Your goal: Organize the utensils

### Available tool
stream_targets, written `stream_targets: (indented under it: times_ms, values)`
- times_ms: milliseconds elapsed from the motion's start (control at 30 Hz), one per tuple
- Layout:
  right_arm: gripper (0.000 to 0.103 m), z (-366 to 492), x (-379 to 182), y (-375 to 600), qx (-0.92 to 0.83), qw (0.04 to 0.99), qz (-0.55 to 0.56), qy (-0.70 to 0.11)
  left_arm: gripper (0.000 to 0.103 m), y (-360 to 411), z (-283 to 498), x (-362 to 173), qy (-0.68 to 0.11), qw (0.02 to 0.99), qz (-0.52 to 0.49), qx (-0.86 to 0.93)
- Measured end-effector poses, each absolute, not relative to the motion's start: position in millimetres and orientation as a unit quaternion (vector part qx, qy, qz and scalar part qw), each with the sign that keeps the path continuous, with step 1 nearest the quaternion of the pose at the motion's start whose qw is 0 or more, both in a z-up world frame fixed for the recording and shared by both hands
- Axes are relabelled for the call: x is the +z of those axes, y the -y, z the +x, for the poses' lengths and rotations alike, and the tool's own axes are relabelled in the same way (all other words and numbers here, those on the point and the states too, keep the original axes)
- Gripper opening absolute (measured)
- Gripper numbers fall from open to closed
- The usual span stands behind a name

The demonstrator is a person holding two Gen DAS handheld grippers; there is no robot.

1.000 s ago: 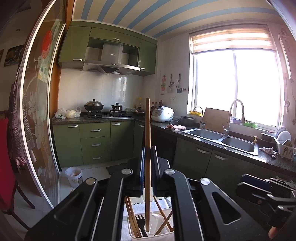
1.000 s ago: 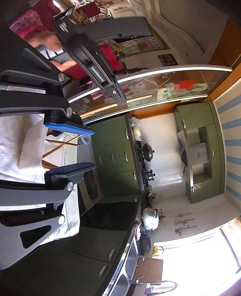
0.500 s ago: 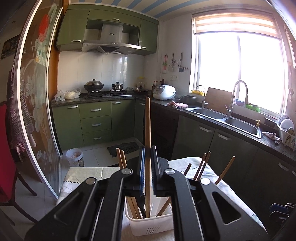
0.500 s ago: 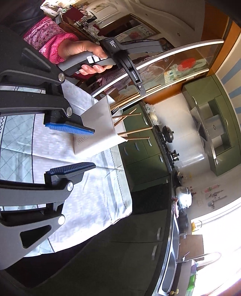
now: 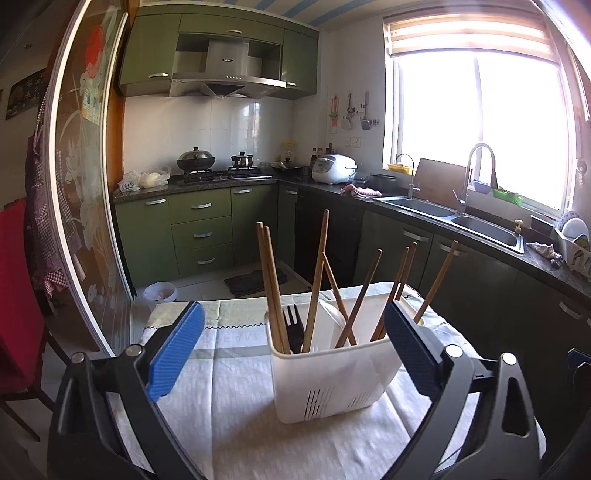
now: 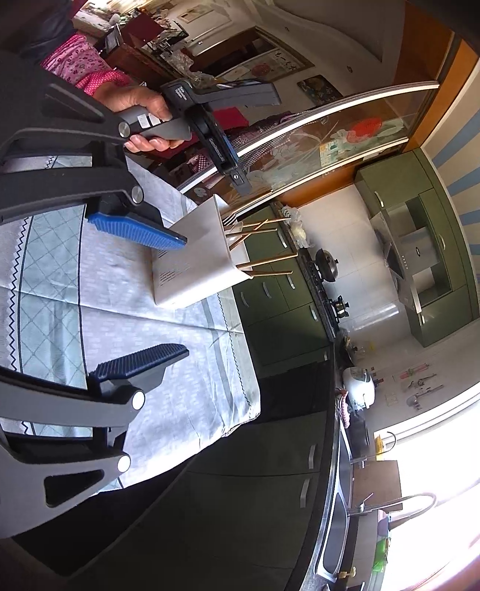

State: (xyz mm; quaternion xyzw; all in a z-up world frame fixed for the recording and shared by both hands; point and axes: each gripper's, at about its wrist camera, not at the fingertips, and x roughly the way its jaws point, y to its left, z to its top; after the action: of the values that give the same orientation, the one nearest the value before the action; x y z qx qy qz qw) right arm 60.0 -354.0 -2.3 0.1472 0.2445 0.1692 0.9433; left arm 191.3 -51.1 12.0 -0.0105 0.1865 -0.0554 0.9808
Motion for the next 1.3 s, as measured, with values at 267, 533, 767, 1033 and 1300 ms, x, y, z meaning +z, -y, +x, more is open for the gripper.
stream_targets:
  times_ms: [267,533,767,1033,1300]
  values:
    - [0.093,29.7,14.0,346.1,0.193,0.953,0.11,-0.204,0.096,9.9,97.2,28.6,-0.189,0.978,-0.073,-0.046]
    - [0.098,-9.2,20.8,329.7,0.202,0.959,0.049,-0.193,0.096,3.8,23.4,32.3,-0.181,0.981,-0.055,-0.034]
    - [0.098,-39.2,15.2,315.2,0.187,0.966,0.023,-0.176,0.096,22.6,-8.7,21.3,-0.179,0.983,-0.029,-0.04]
    - [0.098,-49.0,18.4,303.3,0.147,0.976,0.009,-0.157,0.096,22.0,-23.5,22.2,-0.167,0.985,-0.029,-0.033]
    - [0.098,-41.0,9.9,298.0,0.131,0.975,0.001,-0.177,0.096,19.5,-26.9,20.0,-0.171,0.984,-0.042,-0.036]
